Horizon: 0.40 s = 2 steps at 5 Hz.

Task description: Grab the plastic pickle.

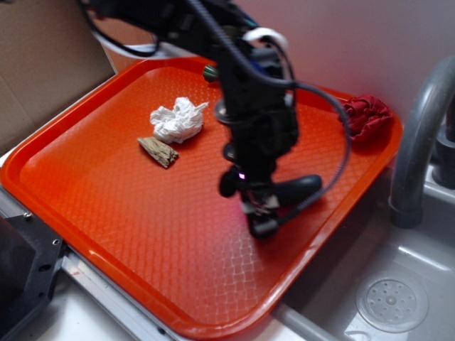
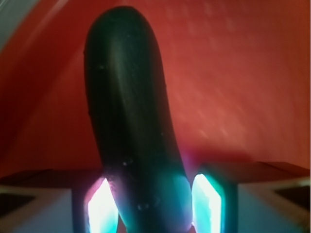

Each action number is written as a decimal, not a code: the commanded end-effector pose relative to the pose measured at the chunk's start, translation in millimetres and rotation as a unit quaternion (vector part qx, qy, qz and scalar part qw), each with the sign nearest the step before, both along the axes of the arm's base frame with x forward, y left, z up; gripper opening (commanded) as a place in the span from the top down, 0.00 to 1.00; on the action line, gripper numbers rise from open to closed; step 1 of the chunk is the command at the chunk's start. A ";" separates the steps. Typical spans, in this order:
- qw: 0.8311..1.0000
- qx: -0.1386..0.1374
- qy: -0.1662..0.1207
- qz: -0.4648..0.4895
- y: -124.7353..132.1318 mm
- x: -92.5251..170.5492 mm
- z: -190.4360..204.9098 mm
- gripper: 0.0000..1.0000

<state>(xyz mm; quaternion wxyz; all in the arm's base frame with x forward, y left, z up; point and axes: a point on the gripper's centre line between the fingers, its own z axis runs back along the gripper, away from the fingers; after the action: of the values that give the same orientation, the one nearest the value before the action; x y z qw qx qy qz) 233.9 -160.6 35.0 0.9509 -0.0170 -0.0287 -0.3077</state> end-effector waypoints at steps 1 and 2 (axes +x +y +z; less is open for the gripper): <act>0.993 -0.012 -0.076 0.087 61.3 -8.3 90.5 1.00; 0.975 -0.025 -0.052 0.212 112.3 -32.4 138.2 1.00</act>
<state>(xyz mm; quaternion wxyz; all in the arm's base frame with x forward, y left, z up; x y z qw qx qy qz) 194.2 -52.4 160.9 0.9922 -0.0161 -0.0635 -0.1062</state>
